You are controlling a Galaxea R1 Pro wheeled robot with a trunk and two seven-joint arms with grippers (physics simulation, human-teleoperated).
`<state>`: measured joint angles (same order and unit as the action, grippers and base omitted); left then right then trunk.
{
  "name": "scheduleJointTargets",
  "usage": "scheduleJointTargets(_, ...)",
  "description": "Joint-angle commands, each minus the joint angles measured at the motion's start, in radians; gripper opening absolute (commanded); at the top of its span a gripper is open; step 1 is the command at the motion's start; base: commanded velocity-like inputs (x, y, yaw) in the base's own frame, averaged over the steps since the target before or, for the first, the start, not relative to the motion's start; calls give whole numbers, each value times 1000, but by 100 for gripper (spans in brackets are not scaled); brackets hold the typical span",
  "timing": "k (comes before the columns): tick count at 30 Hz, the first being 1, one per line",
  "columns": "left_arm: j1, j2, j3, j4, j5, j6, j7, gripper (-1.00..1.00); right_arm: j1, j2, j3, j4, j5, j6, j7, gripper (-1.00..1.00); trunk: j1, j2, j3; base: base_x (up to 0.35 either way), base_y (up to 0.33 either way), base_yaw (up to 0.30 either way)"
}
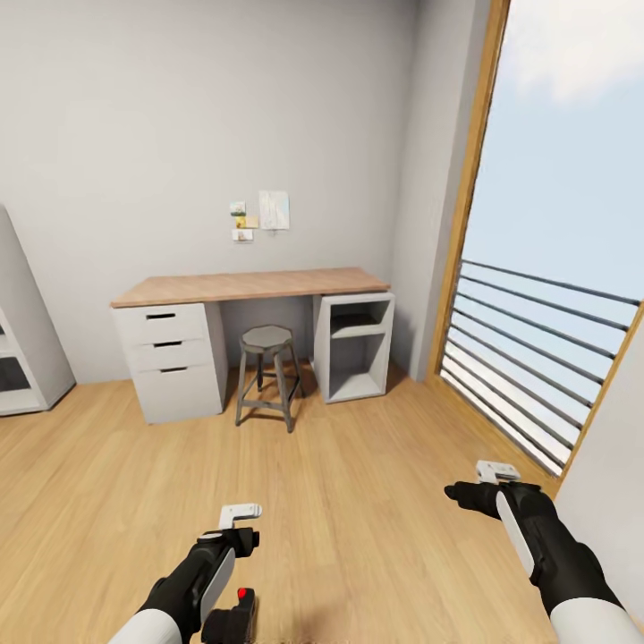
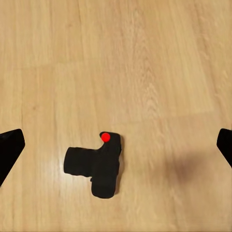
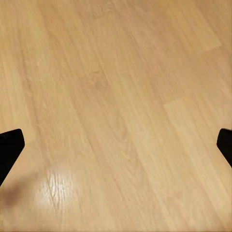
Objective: Attach the digital camera to the camera tripod in the bedroom.
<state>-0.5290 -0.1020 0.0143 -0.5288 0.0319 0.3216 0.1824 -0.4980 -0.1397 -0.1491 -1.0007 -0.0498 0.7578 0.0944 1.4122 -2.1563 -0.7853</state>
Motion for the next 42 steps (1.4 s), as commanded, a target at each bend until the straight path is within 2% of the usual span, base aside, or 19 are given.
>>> scheduleJointTargets(1, 0, 0, 1, -2, 3, 5, 3, 100, -1, 0, -1, -1, -5, 4, 1, 100, 4, -8, -4, 0, 0, 0)
scheduleJointTargets(42, 0, 1, 2, -6, 3, 5, 14, 100, -1, -3, -3, 0, -5, 7, 2, 100, 161, -295, -133, 0, 0, 0)
